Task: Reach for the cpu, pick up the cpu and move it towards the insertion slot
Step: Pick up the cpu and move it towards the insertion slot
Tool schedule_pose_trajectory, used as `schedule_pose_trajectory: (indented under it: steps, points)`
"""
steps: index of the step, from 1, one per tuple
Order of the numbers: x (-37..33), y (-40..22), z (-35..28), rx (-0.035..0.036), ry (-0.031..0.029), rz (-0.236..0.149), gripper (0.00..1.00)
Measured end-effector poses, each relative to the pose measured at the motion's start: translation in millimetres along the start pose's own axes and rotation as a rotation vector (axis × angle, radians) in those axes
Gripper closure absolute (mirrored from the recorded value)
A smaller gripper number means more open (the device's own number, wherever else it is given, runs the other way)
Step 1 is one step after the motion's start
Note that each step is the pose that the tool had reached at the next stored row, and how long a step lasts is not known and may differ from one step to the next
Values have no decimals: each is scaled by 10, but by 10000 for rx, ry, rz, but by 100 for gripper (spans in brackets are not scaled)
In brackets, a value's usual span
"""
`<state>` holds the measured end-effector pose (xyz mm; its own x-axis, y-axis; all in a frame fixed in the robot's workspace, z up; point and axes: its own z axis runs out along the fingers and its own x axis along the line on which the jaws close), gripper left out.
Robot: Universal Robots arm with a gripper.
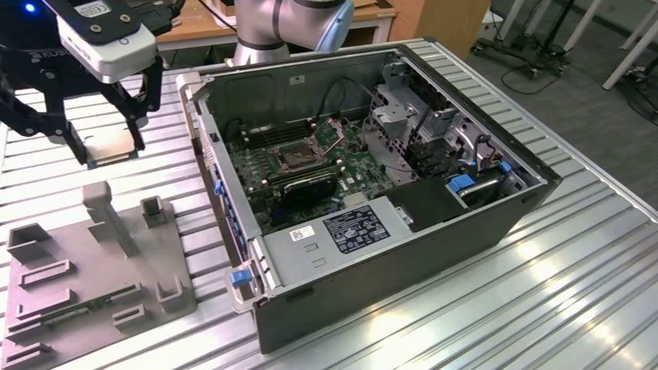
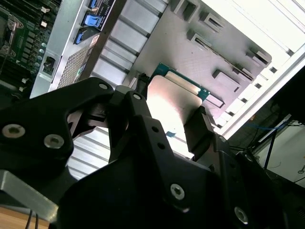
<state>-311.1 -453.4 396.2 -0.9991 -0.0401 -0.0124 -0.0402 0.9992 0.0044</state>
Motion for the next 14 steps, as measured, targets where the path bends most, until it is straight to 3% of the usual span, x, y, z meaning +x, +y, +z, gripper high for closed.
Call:
schedule_pose_trajectory:
  steps: [8,14]
  points:
    - [-8,0,0,0,1,-1,45]
    - [-71,-3,1,0,0,0,45]
